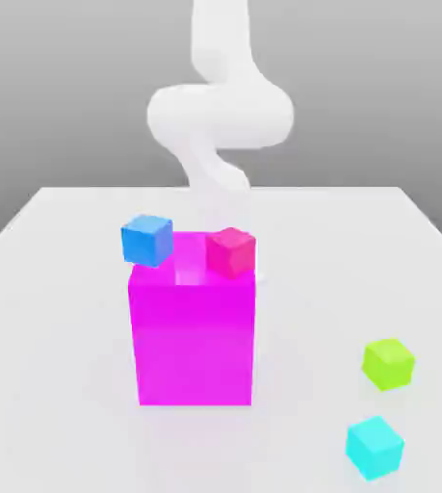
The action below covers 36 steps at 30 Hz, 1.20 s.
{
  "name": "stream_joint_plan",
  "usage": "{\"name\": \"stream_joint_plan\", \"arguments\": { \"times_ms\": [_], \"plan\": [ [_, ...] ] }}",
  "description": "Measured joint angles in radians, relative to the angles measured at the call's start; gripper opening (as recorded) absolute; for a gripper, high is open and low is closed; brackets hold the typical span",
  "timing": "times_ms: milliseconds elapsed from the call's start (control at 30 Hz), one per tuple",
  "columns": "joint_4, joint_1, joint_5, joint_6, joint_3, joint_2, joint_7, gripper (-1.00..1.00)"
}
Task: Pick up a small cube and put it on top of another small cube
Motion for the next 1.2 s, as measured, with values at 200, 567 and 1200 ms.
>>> {"name": "stream_joint_plan", "arguments": {
  "times_ms": [200,567,1200],
  "plan": [
    [-0.120,0.054,0.012,0.138,0.133,0.225,0.093,0.00],
    [-0.333,0.167,-0.042,0.379,0.355,0.624,0.312,0.00],
    [-0.366,0.421,-0.352,0.629,0.159,0.995,0.611,-1.00]
  ]
}}
